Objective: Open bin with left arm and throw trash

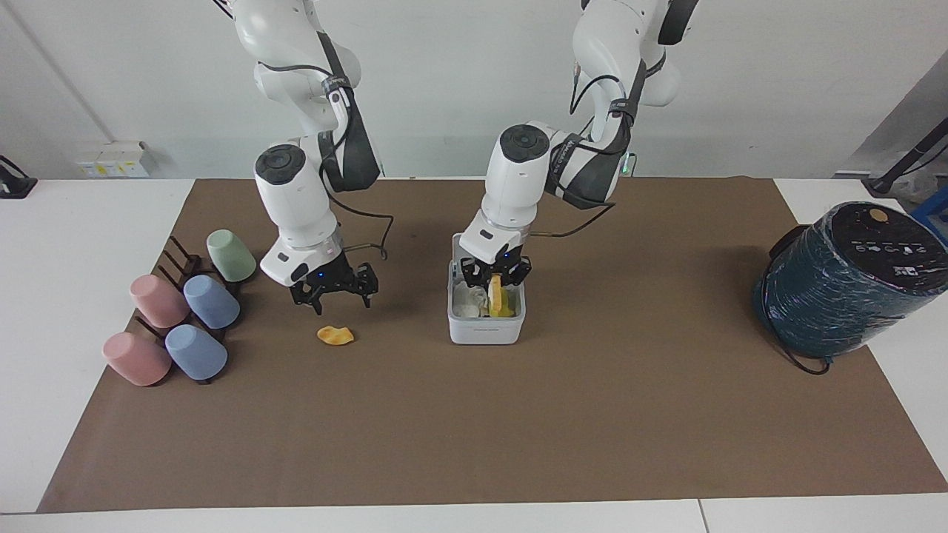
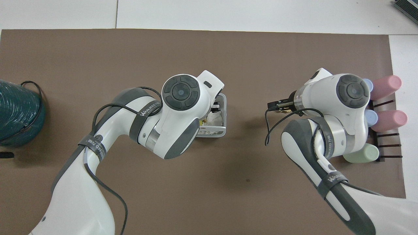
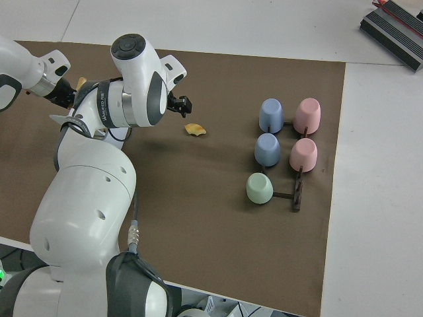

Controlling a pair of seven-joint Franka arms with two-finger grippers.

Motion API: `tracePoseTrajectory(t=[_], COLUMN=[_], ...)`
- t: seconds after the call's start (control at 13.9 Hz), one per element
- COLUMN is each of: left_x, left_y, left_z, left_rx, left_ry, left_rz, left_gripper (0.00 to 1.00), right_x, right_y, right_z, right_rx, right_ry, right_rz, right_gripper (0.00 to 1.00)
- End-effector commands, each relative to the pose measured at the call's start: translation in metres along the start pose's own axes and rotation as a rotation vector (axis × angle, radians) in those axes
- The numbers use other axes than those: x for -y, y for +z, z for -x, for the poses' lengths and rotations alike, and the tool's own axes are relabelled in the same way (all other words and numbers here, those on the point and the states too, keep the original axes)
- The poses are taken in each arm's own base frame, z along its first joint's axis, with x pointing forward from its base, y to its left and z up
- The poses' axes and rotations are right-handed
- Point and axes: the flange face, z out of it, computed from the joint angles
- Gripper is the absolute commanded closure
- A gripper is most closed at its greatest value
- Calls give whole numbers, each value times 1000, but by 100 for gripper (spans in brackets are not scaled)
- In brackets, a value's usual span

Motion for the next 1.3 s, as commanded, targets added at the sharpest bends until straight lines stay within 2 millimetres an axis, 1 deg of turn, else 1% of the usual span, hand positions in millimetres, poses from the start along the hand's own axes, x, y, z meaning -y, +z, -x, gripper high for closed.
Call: tracePoseTrajectory(t=[0.0,0.14,0.22,0.29,0.36,0.43,0.5,0.65,0.72,0.79,0.87,0.94,1.01,1.08,1.15,1.23], left_x=[0,0,-4,-3,-1,0,-1,1,1,1,1,3,1,-2,-5,-2], left_y=[18,28,31,36,39,40,42,46,47,47,43,39,30,19,8,3], left_z=[13,19,23,24,24,23,23,25,25,24,21,15,9,2,-4,-13], left_rx=[1,-4,-12,-15,-21,-27,-28,-25,-31,-33,-33,-37,-41,-44,-38,-20], left_ry=[-13,-25,-19,-20,-21,-23,-23,-23,-23,-25,-25,-13,-15,-18,-20,-30], left_rz=[5,10,19,21,26,31,32,30,35,35,33,27,28,30,25,7], left_gripper=[100,100,100,100,98,86,81,81,74,53,16,0,0,0,0,0], right_x=[-20,-31,-35,-41,-40,-40,-41,-45,-47,-46,-45,-42,-41,-39,-35,-31], right_y=[26,33,39,44,51,56,59,67,70,71,71,71,71,71,71,69], right_z=[3,4,9,11,11,12,12,16,18,18,18,18,18,18,18,17], right_rx=[-16,-7,3,2,6,13,18,32,37,38,39,38,38,42,44,45], right_ry=[-133,-292,-367,-420,-475,-520,-560,-610,-608,-610,-611,-610,-601,-573,-524,-493], right_rz=[19,21,20,22,21,17,14,2,1,0,-1,0,-1,-2,-2,-3], right_gripper=[0,0,0,0,0,0,0,0,0,0,18,53,79,100,100,100])
